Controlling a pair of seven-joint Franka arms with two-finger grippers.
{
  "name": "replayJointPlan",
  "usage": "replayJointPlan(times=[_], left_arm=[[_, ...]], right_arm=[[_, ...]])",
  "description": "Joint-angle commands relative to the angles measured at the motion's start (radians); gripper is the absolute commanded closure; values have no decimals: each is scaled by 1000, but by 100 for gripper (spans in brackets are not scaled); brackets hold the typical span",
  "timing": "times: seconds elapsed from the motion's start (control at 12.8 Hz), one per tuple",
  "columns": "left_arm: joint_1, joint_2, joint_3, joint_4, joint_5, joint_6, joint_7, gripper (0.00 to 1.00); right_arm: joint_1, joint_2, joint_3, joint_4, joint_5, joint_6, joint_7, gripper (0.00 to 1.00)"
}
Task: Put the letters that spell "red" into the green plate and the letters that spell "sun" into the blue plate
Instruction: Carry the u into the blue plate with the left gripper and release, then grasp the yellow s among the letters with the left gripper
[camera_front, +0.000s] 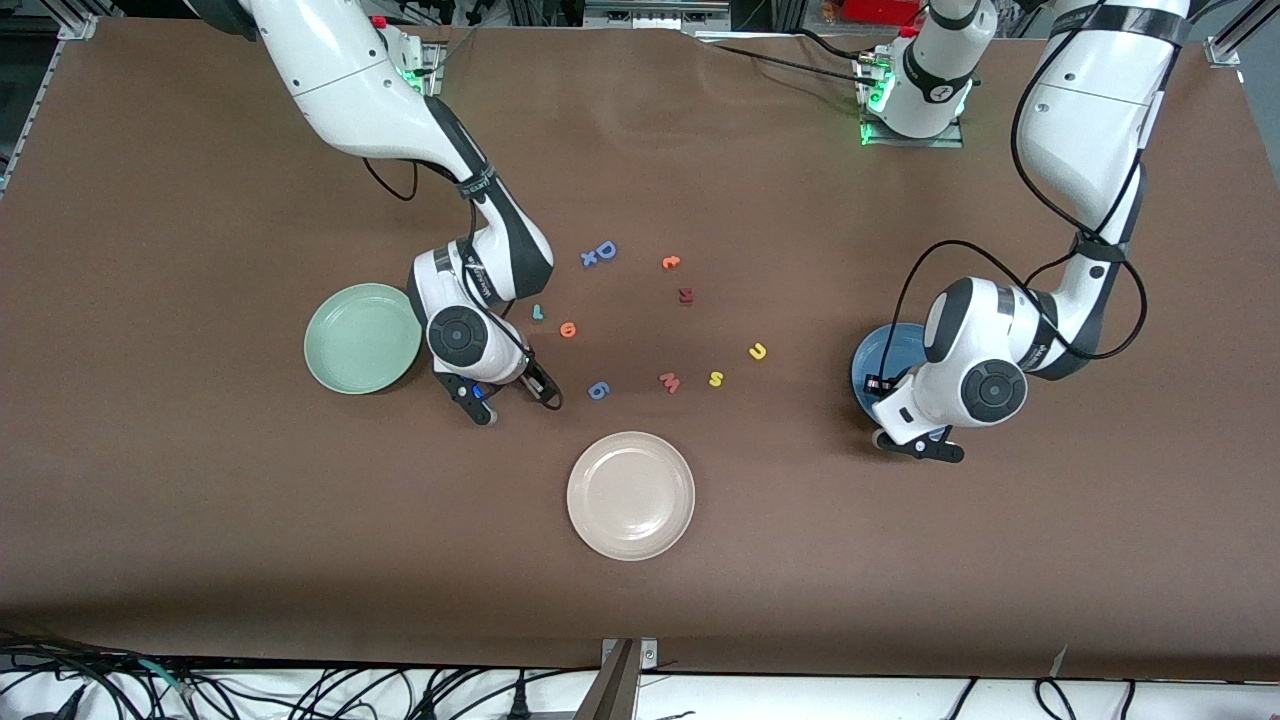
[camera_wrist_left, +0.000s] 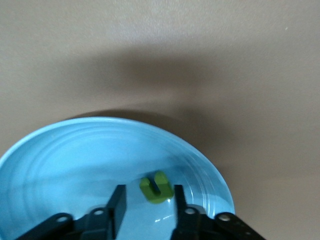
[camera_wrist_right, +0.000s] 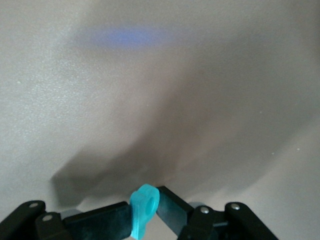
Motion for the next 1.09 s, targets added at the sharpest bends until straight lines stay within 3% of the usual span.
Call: replayJointPlan(times=[0.0,0.16,0.39,0.78,1.02], left_arm=[[-8,-78,-8,-19,20,-40,9,0],[-23,-108,-20,-16,19,-49,4,0],[-55,-111,-110,16,16,-48,-51,0],[-213,-4,-112,131,16,-31,-119,0],[-249,56,-108,133,20,139,-122,1]], right_arm=[[9,-14,-10,-9,13,8,-20,75],[3,-35,-11,-6,13,-4,-22,74],[-6,-54,-13,-6,13,-35,-36,74],[-6,-54,-13,0,16,-37,-37,74],[-6,-54,-13,0,11,-35,-37,74]])
